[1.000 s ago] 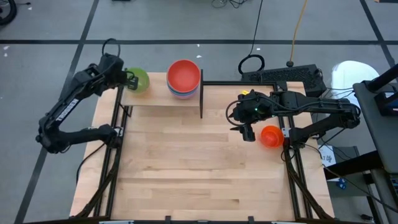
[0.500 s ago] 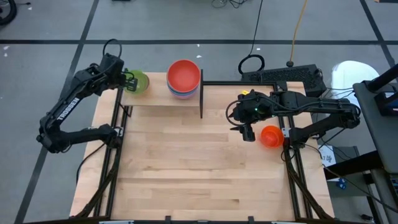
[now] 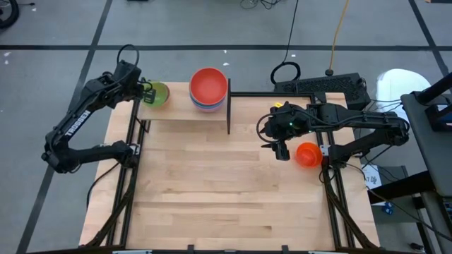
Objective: Place and stack bowls onto a shelf
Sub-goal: Stack the green bowl on the purple bowl on the shelf
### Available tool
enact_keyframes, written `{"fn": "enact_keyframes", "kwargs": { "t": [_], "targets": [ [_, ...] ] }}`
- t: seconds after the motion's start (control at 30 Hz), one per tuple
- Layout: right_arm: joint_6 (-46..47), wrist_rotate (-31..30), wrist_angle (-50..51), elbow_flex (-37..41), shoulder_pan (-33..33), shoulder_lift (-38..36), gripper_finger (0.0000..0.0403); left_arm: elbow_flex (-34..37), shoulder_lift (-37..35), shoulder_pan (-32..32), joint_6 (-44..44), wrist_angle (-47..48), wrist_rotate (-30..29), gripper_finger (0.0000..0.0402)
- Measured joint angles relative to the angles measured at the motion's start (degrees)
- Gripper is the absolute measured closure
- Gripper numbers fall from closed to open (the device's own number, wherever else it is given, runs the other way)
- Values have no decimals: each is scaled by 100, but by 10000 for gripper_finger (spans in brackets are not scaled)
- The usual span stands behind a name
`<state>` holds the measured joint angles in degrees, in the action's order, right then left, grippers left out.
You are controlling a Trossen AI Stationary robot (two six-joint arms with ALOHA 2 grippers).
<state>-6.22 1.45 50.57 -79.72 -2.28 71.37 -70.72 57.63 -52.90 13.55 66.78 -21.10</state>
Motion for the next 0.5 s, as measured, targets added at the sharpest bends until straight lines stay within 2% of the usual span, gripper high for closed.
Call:
{"fn": "enact_keyframes", "kwargs": {
  "t": [0.4, 0.5],
  "targets": [
    [8, 2, -8, 0, 0, 0, 163, 0, 12, 22, 9, 3, -57, 342],
    [78, 2, -100, 0, 0, 0, 163, 0, -4, 22, 76, 1, 255, 342]
  ]
}}
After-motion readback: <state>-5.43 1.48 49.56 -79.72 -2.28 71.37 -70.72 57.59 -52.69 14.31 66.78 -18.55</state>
